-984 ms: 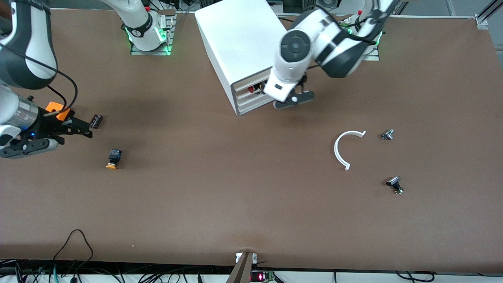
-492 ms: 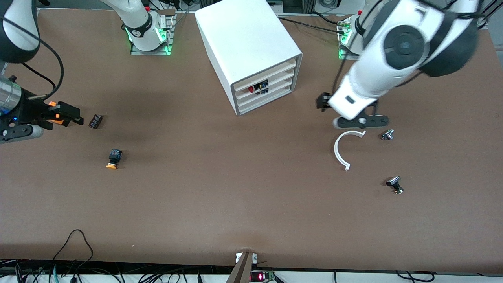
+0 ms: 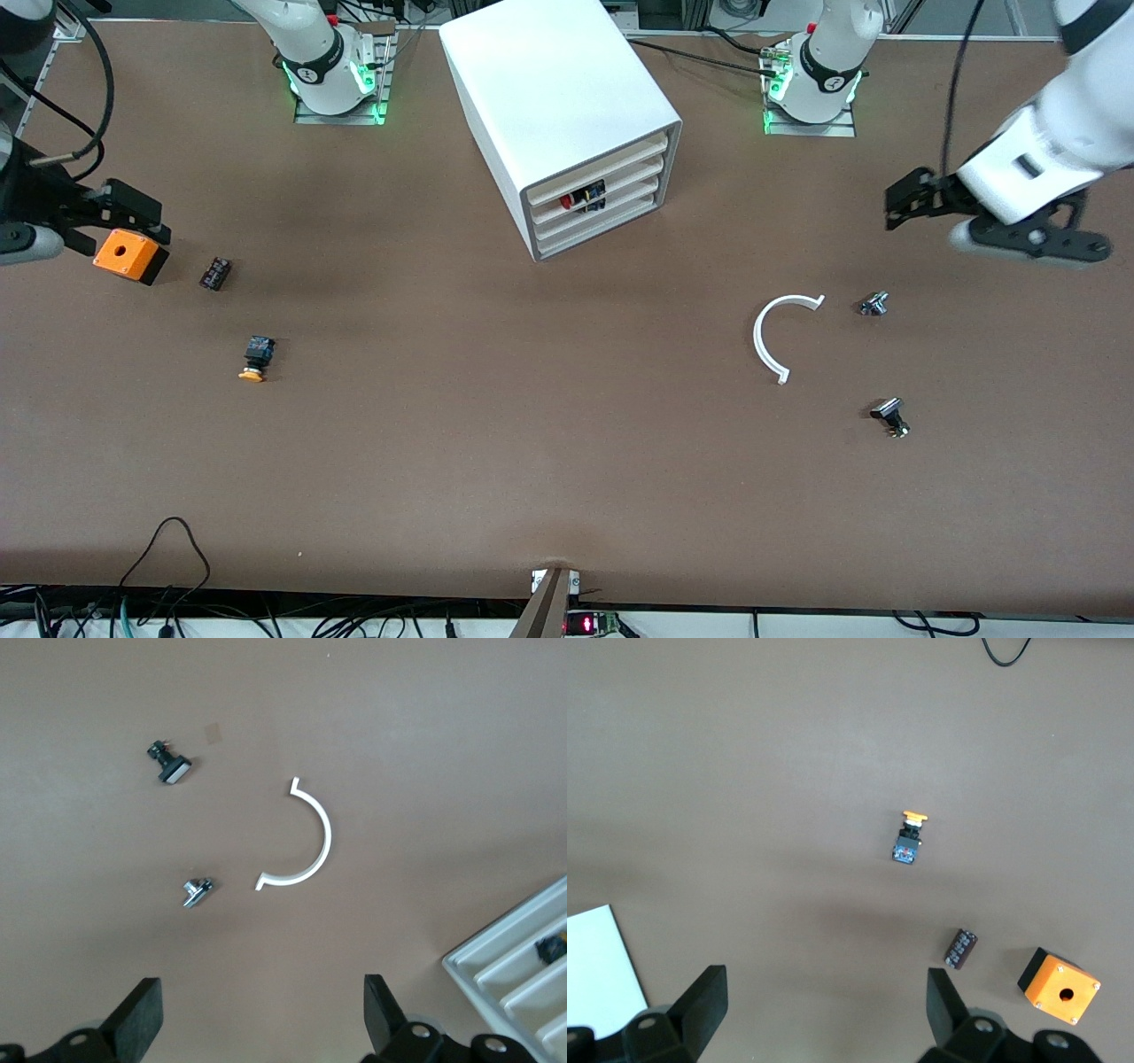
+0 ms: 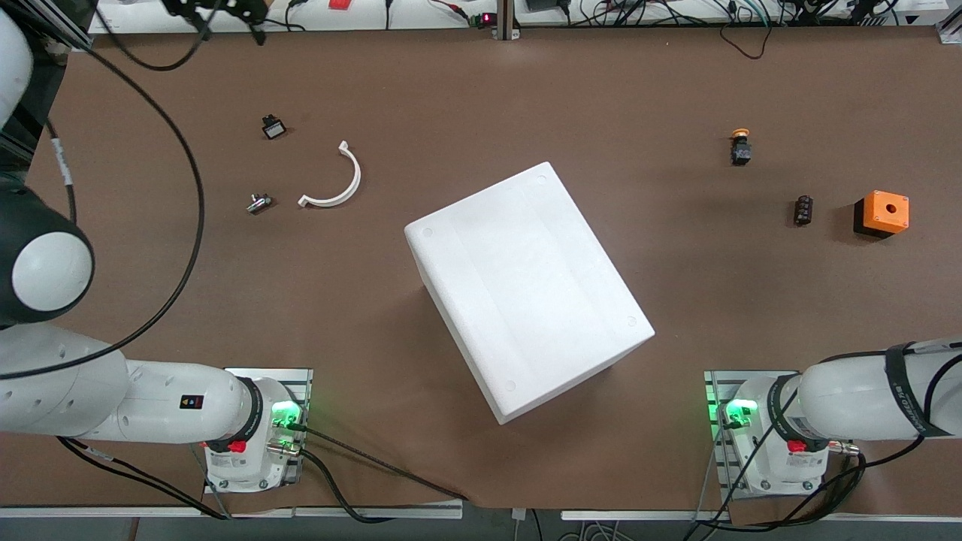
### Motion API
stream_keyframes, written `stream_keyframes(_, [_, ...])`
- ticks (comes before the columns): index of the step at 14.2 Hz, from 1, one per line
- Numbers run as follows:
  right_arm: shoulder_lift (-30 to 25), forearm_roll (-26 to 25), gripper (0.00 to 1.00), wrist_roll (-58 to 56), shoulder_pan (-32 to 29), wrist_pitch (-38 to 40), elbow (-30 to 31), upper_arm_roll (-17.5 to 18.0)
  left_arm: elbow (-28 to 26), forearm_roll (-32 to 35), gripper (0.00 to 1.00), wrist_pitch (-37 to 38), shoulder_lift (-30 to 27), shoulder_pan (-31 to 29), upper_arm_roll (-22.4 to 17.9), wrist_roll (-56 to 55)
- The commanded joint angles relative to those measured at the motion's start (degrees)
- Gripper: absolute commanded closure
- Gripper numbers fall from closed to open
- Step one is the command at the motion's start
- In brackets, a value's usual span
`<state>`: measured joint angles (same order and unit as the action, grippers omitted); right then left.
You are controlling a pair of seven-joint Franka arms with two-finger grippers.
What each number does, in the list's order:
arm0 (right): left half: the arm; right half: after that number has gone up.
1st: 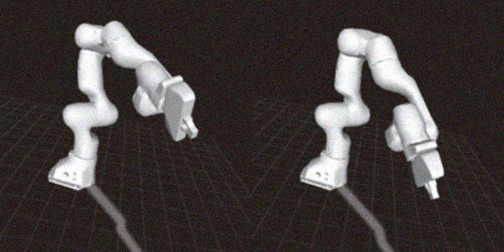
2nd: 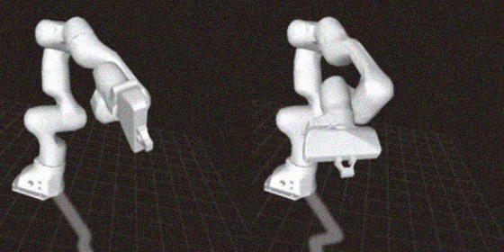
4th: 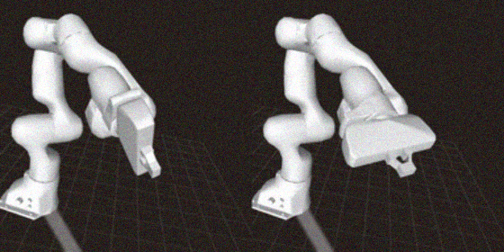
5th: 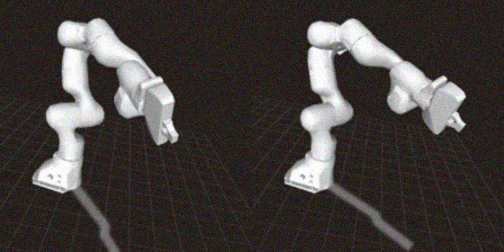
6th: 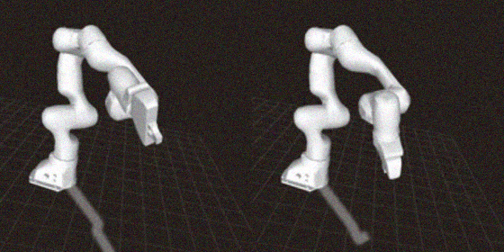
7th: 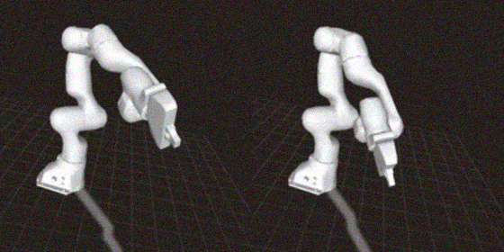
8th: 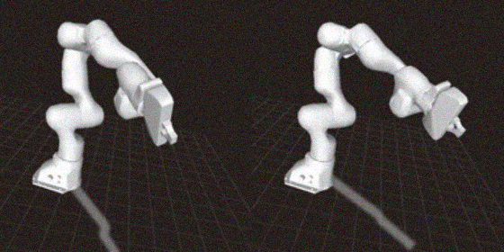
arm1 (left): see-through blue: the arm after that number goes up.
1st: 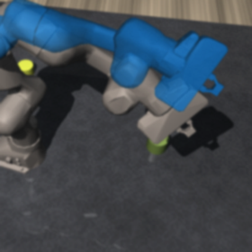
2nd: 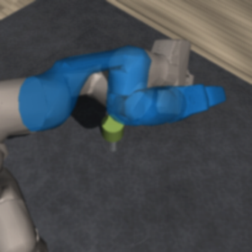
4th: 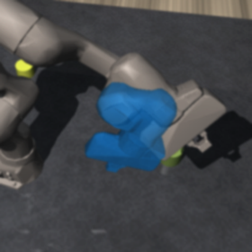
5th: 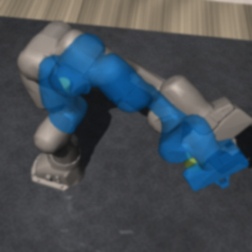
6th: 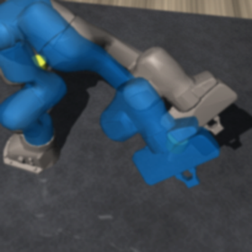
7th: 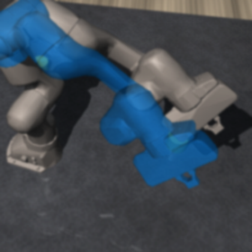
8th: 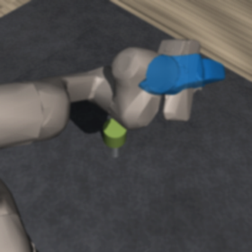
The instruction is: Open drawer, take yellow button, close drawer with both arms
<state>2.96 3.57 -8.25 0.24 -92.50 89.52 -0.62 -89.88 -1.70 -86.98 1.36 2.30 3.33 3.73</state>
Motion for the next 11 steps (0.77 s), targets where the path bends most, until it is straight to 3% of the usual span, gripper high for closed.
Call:
stream_keyframes(1, [-2.5,-1.3,0.01,3.5,-2.3,2.7,0.3,3.1,-8.1,-1.3,0.0,-2.9,-5.4,1.4,-3.1,2.8])
stream_keyframes(7, [-4.9,-7.0,0.01,7.6,-2.0,6.0,0.9,5.4,-9.0,-0.4,0.0,-5.0,-6.0,1.3,-3.9,1.8])
stream_keyframes(11, [-6.0,-7.4,0.01,8.4,-2.0,3.2,3.5,5.4,-8.2,-0.3,0.0,-3.8,-5.8,1.1,-3.1,1.7])
